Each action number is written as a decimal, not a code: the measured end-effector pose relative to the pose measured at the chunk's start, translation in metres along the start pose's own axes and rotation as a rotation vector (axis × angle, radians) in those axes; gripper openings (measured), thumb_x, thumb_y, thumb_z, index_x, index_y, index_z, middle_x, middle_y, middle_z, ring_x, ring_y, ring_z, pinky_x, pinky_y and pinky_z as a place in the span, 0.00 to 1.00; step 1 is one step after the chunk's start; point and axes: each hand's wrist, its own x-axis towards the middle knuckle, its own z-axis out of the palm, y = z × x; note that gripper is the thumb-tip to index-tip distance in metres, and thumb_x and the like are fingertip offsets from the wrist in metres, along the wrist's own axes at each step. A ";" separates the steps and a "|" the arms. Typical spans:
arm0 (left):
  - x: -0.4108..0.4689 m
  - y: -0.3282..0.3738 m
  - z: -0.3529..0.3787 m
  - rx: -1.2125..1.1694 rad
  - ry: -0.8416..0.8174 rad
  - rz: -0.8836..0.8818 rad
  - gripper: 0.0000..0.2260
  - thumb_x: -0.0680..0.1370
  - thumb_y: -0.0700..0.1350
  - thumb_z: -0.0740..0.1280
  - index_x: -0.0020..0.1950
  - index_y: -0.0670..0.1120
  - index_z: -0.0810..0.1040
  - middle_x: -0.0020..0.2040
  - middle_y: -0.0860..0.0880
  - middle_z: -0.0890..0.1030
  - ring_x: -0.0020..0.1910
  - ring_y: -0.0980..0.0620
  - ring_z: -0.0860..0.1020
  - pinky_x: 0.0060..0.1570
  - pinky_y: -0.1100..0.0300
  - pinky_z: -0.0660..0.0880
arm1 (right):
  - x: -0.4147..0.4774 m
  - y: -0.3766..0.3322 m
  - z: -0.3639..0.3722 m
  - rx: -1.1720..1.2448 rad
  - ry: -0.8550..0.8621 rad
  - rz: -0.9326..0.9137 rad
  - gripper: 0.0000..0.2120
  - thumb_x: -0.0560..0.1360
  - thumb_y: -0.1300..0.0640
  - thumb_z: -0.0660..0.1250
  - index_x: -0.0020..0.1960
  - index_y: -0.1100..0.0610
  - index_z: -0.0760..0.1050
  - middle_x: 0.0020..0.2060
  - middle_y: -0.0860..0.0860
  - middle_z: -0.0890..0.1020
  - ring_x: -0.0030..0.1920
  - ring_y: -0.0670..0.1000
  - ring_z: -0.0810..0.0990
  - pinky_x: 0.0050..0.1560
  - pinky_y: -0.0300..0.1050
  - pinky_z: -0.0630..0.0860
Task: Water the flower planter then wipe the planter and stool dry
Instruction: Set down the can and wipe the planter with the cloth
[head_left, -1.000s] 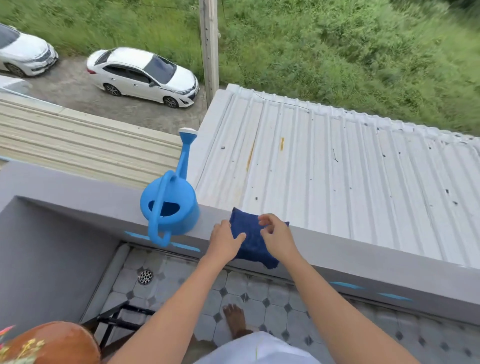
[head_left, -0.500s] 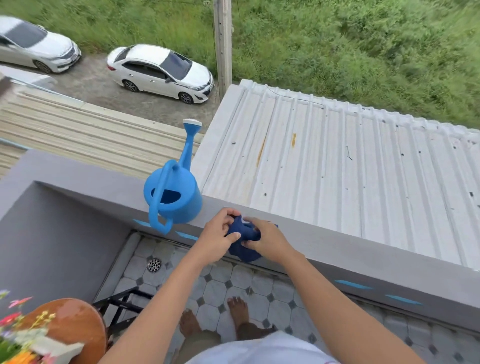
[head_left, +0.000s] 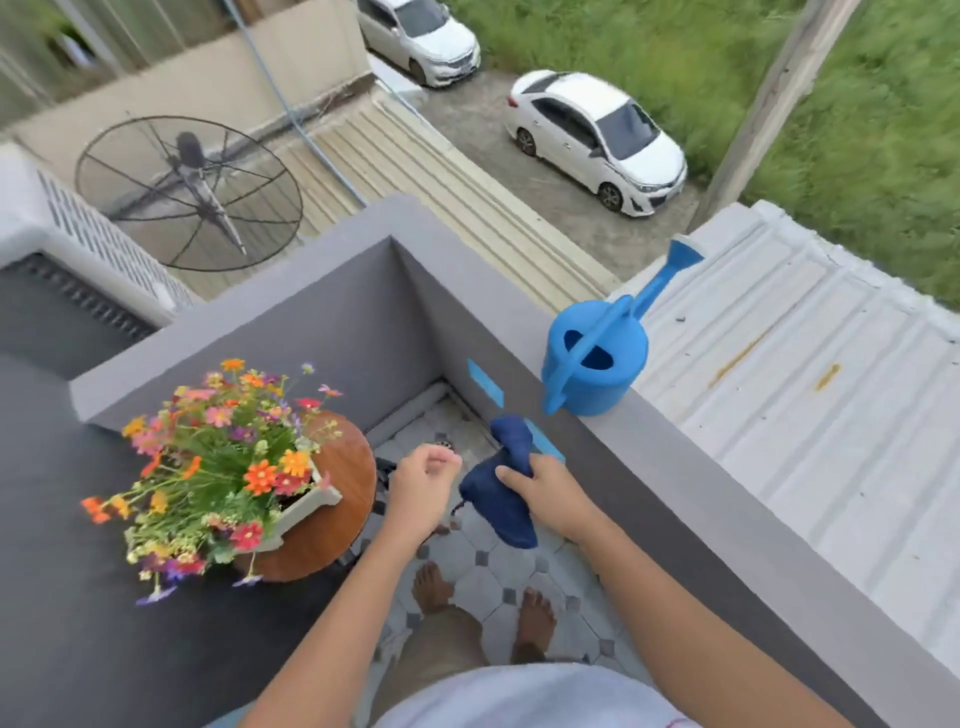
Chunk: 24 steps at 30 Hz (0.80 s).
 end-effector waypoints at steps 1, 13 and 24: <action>-0.002 -0.015 -0.011 -0.041 0.033 -0.066 0.04 0.77 0.49 0.66 0.47 0.51 0.79 0.46 0.50 0.84 0.43 0.46 0.80 0.47 0.52 0.77 | 0.007 -0.010 0.012 -0.003 -0.028 -0.010 0.18 0.82 0.52 0.63 0.36 0.58 0.67 0.31 0.54 0.72 0.31 0.51 0.70 0.33 0.45 0.65; 0.008 -0.105 -0.087 -0.834 0.383 -0.651 0.07 0.79 0.48 0.63 0.47 0.45 0.75 0.40 0.43 0.79 0.26 0.52 0.64 0.25 0.61 0.60 | 0.044 -0.071 0.110 -0.157 -0.096 -0.017 0.22 0.80 0.51 0.66 0.31 0.56 0.62 0.29 0.53 0.70 0.31 0.53 0.70 0.29 0.44 0.62; 0.042 -0.117 -0.110 -1.036 0.402 -0.690 0.09 0.85 0.43 0.50 0.51 0.49 0.68 0.33 0.47 0.71 0.30 0.55 0.60 0.33 0.66 0.62 | 0.069 -0.098 0.146 -0.196 -0.084 0.066 0.24 0.80 0.55 0.66 0.30 0.57 0.59 0.27 0.53 0.65 0.29 0.51 0.65 0.31 0.45 0.60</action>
